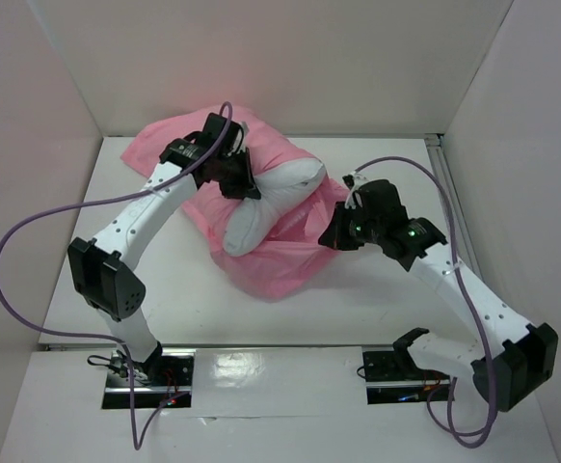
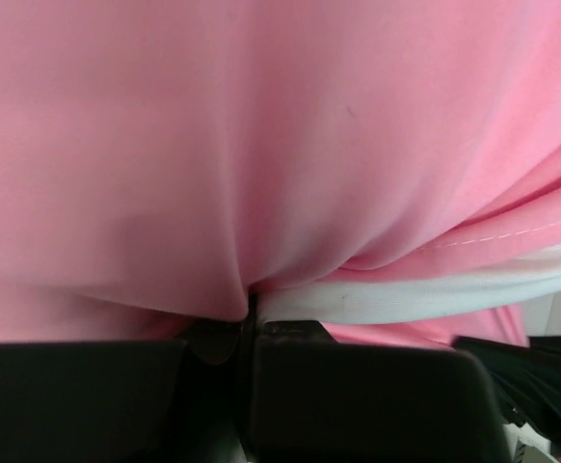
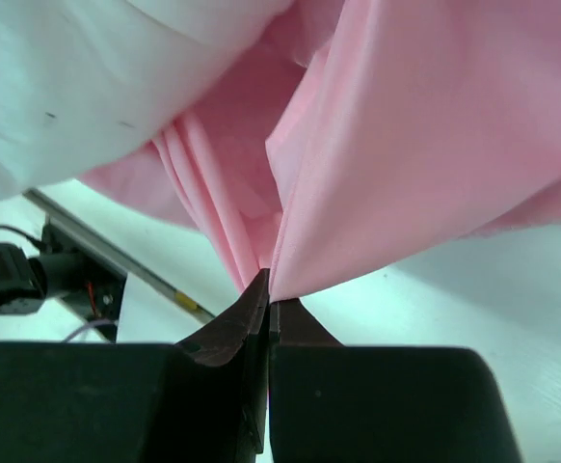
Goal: Put the pillow into the pillowcase
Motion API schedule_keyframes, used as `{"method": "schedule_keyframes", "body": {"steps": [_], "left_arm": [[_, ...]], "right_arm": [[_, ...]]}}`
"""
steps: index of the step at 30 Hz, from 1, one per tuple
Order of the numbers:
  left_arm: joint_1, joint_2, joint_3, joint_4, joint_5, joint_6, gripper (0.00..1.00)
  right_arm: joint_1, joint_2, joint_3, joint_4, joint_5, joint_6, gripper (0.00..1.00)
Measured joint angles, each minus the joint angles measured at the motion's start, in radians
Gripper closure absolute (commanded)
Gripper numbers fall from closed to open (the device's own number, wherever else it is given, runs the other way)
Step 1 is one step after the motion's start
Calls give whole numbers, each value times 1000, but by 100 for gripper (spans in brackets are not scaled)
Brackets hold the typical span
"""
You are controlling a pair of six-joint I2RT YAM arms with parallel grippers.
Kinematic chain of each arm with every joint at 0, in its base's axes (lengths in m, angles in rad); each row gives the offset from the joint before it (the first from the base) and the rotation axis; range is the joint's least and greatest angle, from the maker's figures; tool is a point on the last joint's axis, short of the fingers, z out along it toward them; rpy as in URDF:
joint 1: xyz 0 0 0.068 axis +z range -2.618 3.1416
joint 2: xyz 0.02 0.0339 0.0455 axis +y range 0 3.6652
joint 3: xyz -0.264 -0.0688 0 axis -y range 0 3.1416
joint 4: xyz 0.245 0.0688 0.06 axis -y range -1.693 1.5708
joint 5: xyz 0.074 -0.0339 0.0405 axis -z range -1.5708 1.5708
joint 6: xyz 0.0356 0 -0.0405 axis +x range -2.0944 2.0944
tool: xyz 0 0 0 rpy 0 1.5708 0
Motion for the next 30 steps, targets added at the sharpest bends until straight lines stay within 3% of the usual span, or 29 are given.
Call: {"method": "schedule_keyframes", "body": {"steps": [7, 13, 20, 26, 30], "left_arm": [[-35, 1, -13, 24, -32, -13, 100], [-153, 18, -23, 18, -133, 9, 100], [-318, 11, -112, 17, -233, -38, 100], [-458, 16, -82, -92, -363, -103, 100], [-473, 42, -14, -185, -435, -129, 100]], "right_arm": [[-23, -68, 0, 1, 68, 26, 100], [-124, -65, 0, 45, 102, 87, 100], [-283, 30, 26, 117, -30, 116, 100], [-284, 152, 63, 188, -175, 125, 100], [-267, 153, 63, 233, -207, 140, 100]]}}
